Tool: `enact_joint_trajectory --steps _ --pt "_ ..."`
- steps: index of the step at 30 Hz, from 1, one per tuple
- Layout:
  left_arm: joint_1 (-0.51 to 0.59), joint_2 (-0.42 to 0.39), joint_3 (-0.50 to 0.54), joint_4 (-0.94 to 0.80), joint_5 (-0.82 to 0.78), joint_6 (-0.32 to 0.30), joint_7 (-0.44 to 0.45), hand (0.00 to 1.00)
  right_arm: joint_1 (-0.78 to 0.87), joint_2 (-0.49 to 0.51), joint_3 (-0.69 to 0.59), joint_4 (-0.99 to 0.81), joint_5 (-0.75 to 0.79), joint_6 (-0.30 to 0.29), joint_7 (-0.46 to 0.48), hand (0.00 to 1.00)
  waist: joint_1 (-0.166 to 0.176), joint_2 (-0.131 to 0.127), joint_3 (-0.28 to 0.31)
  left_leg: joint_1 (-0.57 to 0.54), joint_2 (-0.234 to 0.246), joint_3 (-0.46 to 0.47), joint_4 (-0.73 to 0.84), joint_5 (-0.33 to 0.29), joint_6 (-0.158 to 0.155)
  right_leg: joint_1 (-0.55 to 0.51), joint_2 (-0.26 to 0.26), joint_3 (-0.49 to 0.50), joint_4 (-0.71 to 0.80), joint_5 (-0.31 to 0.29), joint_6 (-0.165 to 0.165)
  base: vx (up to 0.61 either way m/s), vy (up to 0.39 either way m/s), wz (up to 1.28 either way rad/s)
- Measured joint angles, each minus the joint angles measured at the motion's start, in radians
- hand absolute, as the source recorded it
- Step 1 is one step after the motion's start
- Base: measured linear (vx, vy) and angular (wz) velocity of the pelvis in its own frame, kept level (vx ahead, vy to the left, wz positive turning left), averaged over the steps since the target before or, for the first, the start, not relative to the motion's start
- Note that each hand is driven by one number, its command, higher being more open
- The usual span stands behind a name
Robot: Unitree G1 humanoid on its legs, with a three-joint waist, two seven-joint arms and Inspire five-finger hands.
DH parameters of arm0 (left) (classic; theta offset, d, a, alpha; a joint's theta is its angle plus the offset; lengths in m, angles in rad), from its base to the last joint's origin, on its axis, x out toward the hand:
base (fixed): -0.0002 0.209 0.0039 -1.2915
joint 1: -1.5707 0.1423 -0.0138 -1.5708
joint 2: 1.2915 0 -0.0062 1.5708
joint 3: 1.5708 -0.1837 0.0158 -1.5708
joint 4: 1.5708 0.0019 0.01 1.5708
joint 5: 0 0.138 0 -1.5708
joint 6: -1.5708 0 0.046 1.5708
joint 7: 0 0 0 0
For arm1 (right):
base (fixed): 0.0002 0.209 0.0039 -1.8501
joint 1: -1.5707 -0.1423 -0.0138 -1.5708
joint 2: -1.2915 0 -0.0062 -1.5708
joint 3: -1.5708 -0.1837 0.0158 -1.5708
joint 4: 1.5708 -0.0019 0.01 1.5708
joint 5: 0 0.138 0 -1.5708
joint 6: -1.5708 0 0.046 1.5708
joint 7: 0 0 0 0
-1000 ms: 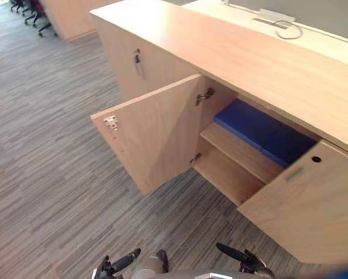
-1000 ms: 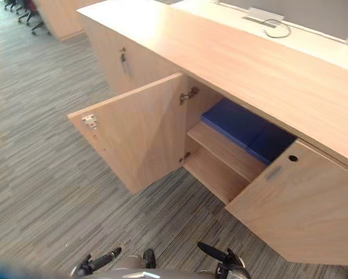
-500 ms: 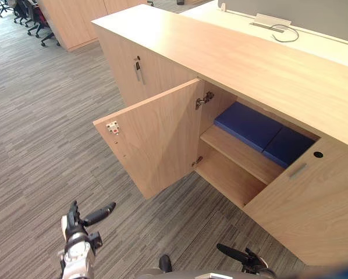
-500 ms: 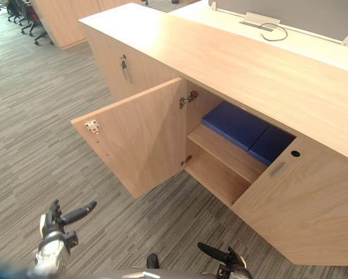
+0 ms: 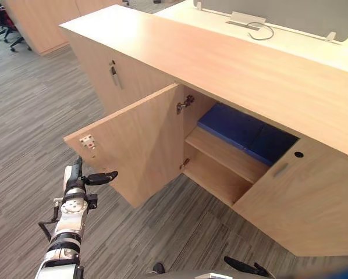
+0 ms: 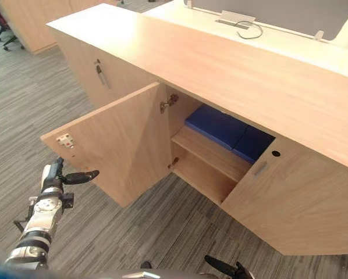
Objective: Walk over to the cabinet, pick up the folder, carry it to the office cabinet, place the folder inside the office cabinet, then close the office cabinet door
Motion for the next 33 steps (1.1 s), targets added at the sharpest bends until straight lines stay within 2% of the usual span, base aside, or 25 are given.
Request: enact_joint_trajectory --steps 2,3,4,5,6,7,8,12,16,17,19,20,21,22,23,24,26,27,28,29,31,32,33 --pt "-0.014 0.016 -0.001 0.036 0.001 0.007 -0.001 1.0 0.012 0.0 -0.008 -0.001 0.023 -0.001 0.004 1.0 -0.001 0.009 -0.009 0.004 0.027 0.001 0.0 0.0 0.0 -0.016 0.017 0.019 0.035 0.009 -0.009 0.03 -0.064 -0.05" --pt "-0.021 0.023 -0.006 0.05 0.005 0.011 -0.006 1.0 0.019 -0.015 -0.011 -0.004 0.025 -0.003 0.007 1.0 -0.005 0.034 -0.012 0.005 0.07 -0.003 0.005 0.0 -0.001 -0.082 0.042 0.039 0.158 0.012 -0.014 0.02 -0.083 -0.05" --pt "-0.027 0.02 -0.01 0.061 0.004 0.016 -0.003 1.0 0.023 -0.023 -0.011 -0.007 0.027 -0.004 0.009 1.0 -0.01 0.06 -0.01 0.005 0.094 -0.004 0.005 0.001 -0.003 -0.109 0.055 0.048 0.168 -0.024 -0.01 0.0 -0.075 0.01" --pt "-0.041 0.023 -0.006 0.08 0.003 0.027 0.002 1.0 0.032 -0.021 -0.01 -0.014 0.03 -0.006 0.01 1.0 -0.011 0.058 -0.016 0.007 0.107 -0.003 0.005 0.007 -0.013 -0.096 0.075 0.057 0.033 -0.034 -0.004 -0.07 -0.065 0.02" --pt "-0.056 0.051 -0.003 0.096 -0.002 0.034 0.005 1.0 0.041 -0.004 -0.01 -0.011 0.033 -0.007 0.01 1.0 -0.003 0.014 -0.026 0.011 0.082 -0.001 0.006 -0.002 -0.038 -0.118 0.05 0.067 -0.061 0.102 0.018 -0.05 -0.099 0.17" --pt "-0.068 0.054 -0.014 0.118 -0.008 0.035 0.007 1.0 0.053 -0.003 -0.012 0.005 0.042 -0.008 0.013 1.0 -0.008 0.014 -0.039 0.014 0.094 -0.006 0.003 -0.027 -0.066 -0.109 0.054 0.074 -0.055 0.066 0.02 -0.01 -0.115 0.09" --pt "-0.073 0.054 -0.018 0.125 -0.008 0.035 0.008 1.0 0.053 -0.002 -0.013 0.012 0.046 -0.008 0.013 1.0 -0.002 0.014 -0.04 0.014 0.098 -0.004 0.008 -0.026 -0.067 -0.107 0.059 0.077 -0.059 0.066 0.02 0.03 -0.131 0.04" --pt "-0.074 0.054 -0.025 0.187 -0.025 0.053 0.008 1.0 0.055 -0.016 -0.048 0.019 0.061 -0.006 0.016 1.0 -0.001 0.055 -0.039 0.02 0.103 0.025 0.016 -0.029 -0.07 -0.116 0.064 0.112 -0.058 0.067 0.02 -0.02 -0.047 -0.24" --pt "-0.073 0.054 -0.08 0.181 -0.046 0.057 0.019 1.0 0.072 -0.008 -0.068 0.025 0.064 -0.007 0.016 1.0 0.003 0.046 -0.042 0.02 0.09 0.03 0.018 -0.029 -0.07 -0.122 0.051 0.121 -0.054 0.067 0.019 -0.09 0.022 -0.08" --pt "-0.043 0.07 -0.168 0.119 -0.039 0.069 0.019 1.0 0.075 0.002 -0.088 0.027 0.064 -0.007 0.016 1.0 0.01 0.037 -0.04 0.017 0.081 0.025 0.018 -0.03 -0.07 -0.122 0.039 0.119 -0.055 0.066 0.02 -0.11 0.051 0.07" --pt "-0.001 0.099 -0.248 0.051 -0.015 0.073 0.018 1.0 0.077 0.007 -0.096 0.028 0.064 -0.007 0.016 1.0 0.015 0.028 -0.04 0.012 0.07 0.021 0.016 -0.03 -0.069 -0.123 0.028 0.117 -0.058 0.062 0.026 -0.1 0.051 0.11" --pt "0.027 0.13 -0.325 -0.004 0.002 0.074 0.016 1.0 0.08 0.011 -0.106 0.03 0.064 -0.009 0.016 1.0 0.021 0.026 -0.04 0.009 0.061 0.018 0.013 -0.031 -0.069 -0.124 0.022 0.113 -0.058 0.061 0.031 -0.11 0.089 0.28" --pt "0.059 0.19 -0.463 -0.087 0.034 0.074 -0.002 1.0 0.086 0.015 -0.126 0.031 0.063 -0.013 0.017 1.0 0.031 0.026 -0.041 0.009 0.047 0.008 0.005 -0.03 -0.068 -0.124 0.006 0.099 -0.052 0.057 0.042 -0.1 0.095 0.32" --pt "0.069 0.22 -0.519 -0.122 0.045 0.074 -0.019 1.0 0.088 0.014 -0.127 0.032 0.063 -0.015 0.018 1.0 0.033 0.025 -0.041 0.008 0.039 0.001 0.003 -0.029 -0.067 -0.124 -0.002 0.094 -0.047 0.054 0.048 -0.07 0.095 0.36" --pt "0.074 0.271 -0.615 -0.173 0.068 0.073 -0.054 1.0 0.091 0.01 -0.129 0.033 0.062 -0.018 0.02 1.0 0.038 0.025 -0.042 0.007 0.028 -0.008 0.002 -0.028 -0.064 -0.123 -0.014 0.085 -0.04 0.051 0.055 -0.05 0.097 0.31" --pt "0.073 0.361 -0.786 -0.273 0.098 0.071 -0.123 1.0 0.091 -0.001 -0.125 0.037 0.06 -0.019 0.024 1.0 0.043 0.025 -0.048 0.002 0.012 -0.016 0.002 -0.028 -0.054 -0.123 -0.032 0.076 -0.037 0.052 0.068 -0.04 0.126 0.26" --pt "0.063 0.423 -0.936 -0.378 0.142 0.046 -0.209 1.0 0.091 -0.012 -0.122 0.042 0.059 -0.019 0.028 1.0 0.043 0.025 -0.065 -0.007 -0.006 -0.017 0.003 -0.028 -0.032 -0.128 -0.05 0.074 -0.042 0.059 0.081 -0.02 0.131 0.1" --pt "0.045 0.425 -1.019 -0.456 0.192 0.03 -0.279 1.0 0.09 -0.016 -0.121 0.058 0.059 -0.019 0.03 1.0 0.042 0.022 -0.086 -0.024 -0.019 -0.017 0.007 -0.03 -0.019 -0.137 -0.062 0.074 -0.049 0.066 0.091 0.03 0.136 0.02" --pt "0.021 0.425 -1.098 -0.527 0.224 -0.015 -0.321 1.0 0.083 -0.016 -0.114 0.062 0.059 -0.014 0.028 1.0 0.033 0.024 -0.096 -0.027 -0.031 -0.02 0.006 -0.024 -0.002 -0.135 -0.072 0.073 -0.061 0.078 0.099 0.03 0.108 0.0" --pt "0.013 0.423 -1.123 -0.556 0.234 -0.044 -0.338 1.0 0.075 -0.017 -0.107 0.066 0.059 -0.014 0.029 1.0 0.021 0.022 -0.098 -0.027 -0.037 -0.019 0.006 -0.021 0.01 -0.132 -0.076 0.074 -0.07 0.083 0.101 0.04 0.103 -0.06" --pt "-0.028 0.353 -1.187 -0.625 0.274 -0.138 -0.398 1.0 0.048 -0.015 -0.057 0.073 0.058 -0.011 0.032 1.0 -0.021 0.005 -0.105 -0.027 -0.049 -0.013 0.005 -0.024 0.02 -0.122 -0.086 0.077 -0.099 0.102 0.108 0.03 0.068 -0.11" --pt "-0.04 0.343 -1.209 -0.651 0.279 -0.164 -0.412 1.0 0.043 -0.013 -0.04 0.073 0.058 -0.011 0.036 1.0 -0.033 0.0 -0.107 -0.027 -0.051 -0.01 0.005 -0.025 0.023 -0.121 -0.086 0.078 -0.104 0.105 0.106 0.03 0.034 -0.17" --pt "-0.06 0.327 -1.246 -0.712 0.291 -0.216 -0.435 1.0 0.035 -0.01 -0.022 0.076 0.058 -0.011 0.041 1.0 -0.047 -0.005 -0.109 -0.027 -0.051 -0.003 0.005 -0.026 0.026 -0.122 -0.086 0.083 -0.108 0.11 0.104 0.03 0.019 -0.15"
